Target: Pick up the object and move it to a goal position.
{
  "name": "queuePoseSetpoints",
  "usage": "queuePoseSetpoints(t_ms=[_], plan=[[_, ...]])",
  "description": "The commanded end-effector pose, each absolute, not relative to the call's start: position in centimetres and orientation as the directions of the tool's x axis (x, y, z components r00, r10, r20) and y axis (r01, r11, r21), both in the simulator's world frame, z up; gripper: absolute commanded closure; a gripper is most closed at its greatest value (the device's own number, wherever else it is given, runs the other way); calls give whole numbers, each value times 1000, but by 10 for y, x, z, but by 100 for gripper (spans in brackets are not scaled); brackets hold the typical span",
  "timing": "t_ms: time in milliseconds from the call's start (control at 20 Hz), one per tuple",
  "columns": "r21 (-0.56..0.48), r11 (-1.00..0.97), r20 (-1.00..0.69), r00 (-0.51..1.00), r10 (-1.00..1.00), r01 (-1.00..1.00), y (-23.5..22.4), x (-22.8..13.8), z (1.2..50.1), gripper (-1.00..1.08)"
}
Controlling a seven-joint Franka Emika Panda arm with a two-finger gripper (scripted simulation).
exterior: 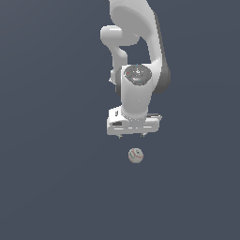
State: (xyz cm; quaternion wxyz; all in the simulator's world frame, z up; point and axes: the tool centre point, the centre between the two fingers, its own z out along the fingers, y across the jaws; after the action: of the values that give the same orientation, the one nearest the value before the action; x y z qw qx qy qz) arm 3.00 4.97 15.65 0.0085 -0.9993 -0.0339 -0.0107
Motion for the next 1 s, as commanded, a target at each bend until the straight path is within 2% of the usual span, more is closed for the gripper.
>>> queuePoseSetpoints(t_ms=[0,450,950], plan=[[-13,-996,18,996,84,84,54,38,147,-92],[-2,-990,4,990,142,142,71,64,110,-92],[0,-988,-1,988,157,157,76,69,98,-92]])
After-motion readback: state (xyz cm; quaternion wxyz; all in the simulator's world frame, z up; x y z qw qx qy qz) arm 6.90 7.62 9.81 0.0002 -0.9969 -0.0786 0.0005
